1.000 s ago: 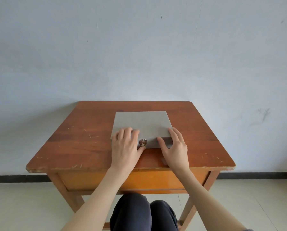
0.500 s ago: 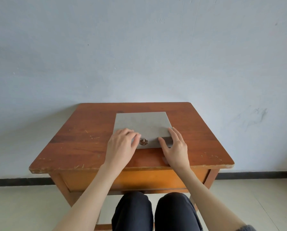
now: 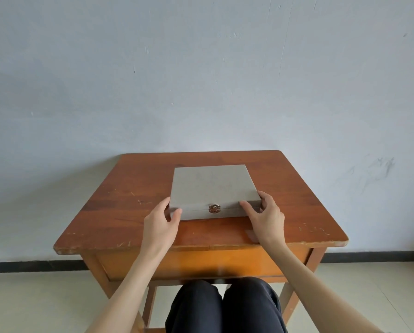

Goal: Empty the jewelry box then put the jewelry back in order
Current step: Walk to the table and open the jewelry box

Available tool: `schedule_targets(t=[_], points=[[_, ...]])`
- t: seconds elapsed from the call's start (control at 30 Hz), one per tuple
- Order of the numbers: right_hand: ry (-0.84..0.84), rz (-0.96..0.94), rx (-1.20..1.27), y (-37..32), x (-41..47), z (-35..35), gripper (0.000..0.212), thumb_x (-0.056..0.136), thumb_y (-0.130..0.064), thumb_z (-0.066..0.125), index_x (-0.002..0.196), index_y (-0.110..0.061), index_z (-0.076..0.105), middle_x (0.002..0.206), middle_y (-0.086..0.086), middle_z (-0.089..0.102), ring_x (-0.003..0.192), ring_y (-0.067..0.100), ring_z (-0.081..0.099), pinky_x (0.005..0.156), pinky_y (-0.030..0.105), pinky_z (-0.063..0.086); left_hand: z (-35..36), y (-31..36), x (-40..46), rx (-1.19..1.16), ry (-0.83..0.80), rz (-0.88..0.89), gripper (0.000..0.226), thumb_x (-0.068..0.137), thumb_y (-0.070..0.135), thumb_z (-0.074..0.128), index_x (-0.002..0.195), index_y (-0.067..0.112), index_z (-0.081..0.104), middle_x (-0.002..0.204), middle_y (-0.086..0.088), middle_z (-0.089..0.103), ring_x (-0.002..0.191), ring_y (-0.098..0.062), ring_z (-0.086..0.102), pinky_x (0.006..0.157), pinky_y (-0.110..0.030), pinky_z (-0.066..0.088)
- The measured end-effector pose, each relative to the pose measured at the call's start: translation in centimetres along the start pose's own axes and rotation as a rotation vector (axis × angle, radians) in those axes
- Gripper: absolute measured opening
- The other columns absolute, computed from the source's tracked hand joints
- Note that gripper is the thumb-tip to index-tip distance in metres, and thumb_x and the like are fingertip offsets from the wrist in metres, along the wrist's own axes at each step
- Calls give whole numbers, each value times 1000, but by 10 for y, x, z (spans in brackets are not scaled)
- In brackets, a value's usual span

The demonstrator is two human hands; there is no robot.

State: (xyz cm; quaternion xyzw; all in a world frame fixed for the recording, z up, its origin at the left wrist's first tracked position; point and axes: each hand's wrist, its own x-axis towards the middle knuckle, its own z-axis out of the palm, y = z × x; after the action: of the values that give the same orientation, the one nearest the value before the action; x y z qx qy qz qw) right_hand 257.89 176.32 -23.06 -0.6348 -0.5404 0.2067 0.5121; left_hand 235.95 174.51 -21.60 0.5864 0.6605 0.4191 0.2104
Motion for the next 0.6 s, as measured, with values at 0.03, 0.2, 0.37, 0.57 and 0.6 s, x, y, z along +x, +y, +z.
schedule_targets(t=[0.03, 0.2, 0.37, 0.57, 0.6], points=[[-13, 9, 29, -1, 1, -2, 53, 83, -31, 66, 130, -13, 49, 119, 4, 63, 107, 17, 57, 91, 29, 47, 0, 1, 0, -9, -9, 6, 50, 90, 23, 56, 137, 13, 42, 137, -6, 50, 126, -24, 47, 104, -41, 41], [-106, 2, 223, -16, 10, -18, 53, 88, -19, 61, 138, -18, 42, 134, 0, 53, 125, 14, 48, 97, 20, 40, -10, 13, 10, -71, 5, 80, 58, 90, 22, 57, 142, 15, 33, 144, -2, 41, 133, -19, 39, 106, -35, 33], [-182, -29, 355, -39, 32, -21, 50, 92, -20, 54, 140, -18, 39, 135, -2, 54, 126, 10, 47, 102, 28, 42, -21, 30, 33, -221, -6, 103, 62, 90, 21, 57, 144, 19, 26, 149, 3, 32, 133, -13, 36, 107, -27, 29], [-192, -93, 384, -63, 70, -15, 47, 93, -22, 53, 134, -39, 39, 118, -38, 49, 111, -18, 45, 96, 14, 36, -20, 49, 74, -389, -53, 127, 67, 90, 20, 56, 146, 27, 19, 151, 8, 26, 136, -6, 27, 110, -25, 25], [-197, -96, 388, -65, 78, -13, 49, 93, -21, 52, 135, -39, 37, 123, -36, 46, 115, -14, 44, 100, 17, 34, -19, 51, 82, -417, -65, 132, 68, 90, 18, 56, 146, 28, 19, 150, 11, 25, 136, -4, 25, 108, -21, 27]])
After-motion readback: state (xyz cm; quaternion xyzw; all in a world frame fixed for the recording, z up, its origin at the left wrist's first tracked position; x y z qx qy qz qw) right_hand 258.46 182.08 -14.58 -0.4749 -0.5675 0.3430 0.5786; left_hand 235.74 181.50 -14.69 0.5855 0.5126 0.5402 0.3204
